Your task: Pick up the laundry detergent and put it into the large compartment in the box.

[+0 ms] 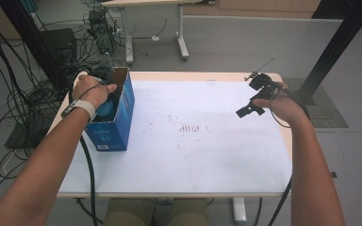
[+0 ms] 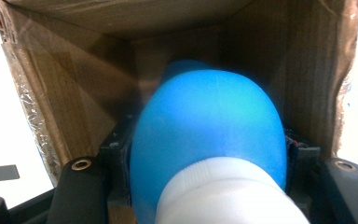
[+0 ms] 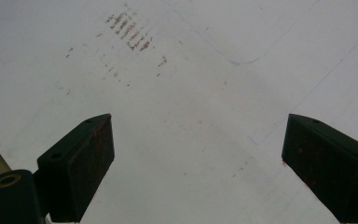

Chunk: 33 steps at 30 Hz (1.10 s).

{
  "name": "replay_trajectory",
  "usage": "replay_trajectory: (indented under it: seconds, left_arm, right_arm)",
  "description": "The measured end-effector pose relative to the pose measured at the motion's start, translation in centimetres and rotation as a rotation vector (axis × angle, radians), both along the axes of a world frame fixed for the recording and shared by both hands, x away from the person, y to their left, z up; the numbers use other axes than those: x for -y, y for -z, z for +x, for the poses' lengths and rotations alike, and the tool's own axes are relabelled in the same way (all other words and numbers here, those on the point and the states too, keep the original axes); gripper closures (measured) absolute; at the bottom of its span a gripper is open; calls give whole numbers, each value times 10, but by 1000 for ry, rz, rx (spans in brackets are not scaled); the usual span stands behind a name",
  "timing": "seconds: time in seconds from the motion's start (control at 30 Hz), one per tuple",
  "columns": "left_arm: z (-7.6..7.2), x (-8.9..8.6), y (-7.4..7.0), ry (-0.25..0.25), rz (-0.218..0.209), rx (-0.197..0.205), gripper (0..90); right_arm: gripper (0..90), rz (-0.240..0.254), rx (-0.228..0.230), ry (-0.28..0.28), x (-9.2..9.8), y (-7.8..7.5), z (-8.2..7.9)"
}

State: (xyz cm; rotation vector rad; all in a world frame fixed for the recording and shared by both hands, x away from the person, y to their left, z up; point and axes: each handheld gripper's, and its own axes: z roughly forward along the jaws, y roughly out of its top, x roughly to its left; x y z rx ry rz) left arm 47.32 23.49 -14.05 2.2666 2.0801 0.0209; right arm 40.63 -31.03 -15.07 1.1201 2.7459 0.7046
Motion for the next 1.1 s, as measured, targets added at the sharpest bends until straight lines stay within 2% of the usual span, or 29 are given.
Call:
replay_trajectory:
  seconds: [1.1]
  left_arm:
    - [0, 0, 0, 1, 1, -2, 371]
  right_arm:
    - [91, -3, 1, 4, 3, -2, -2]
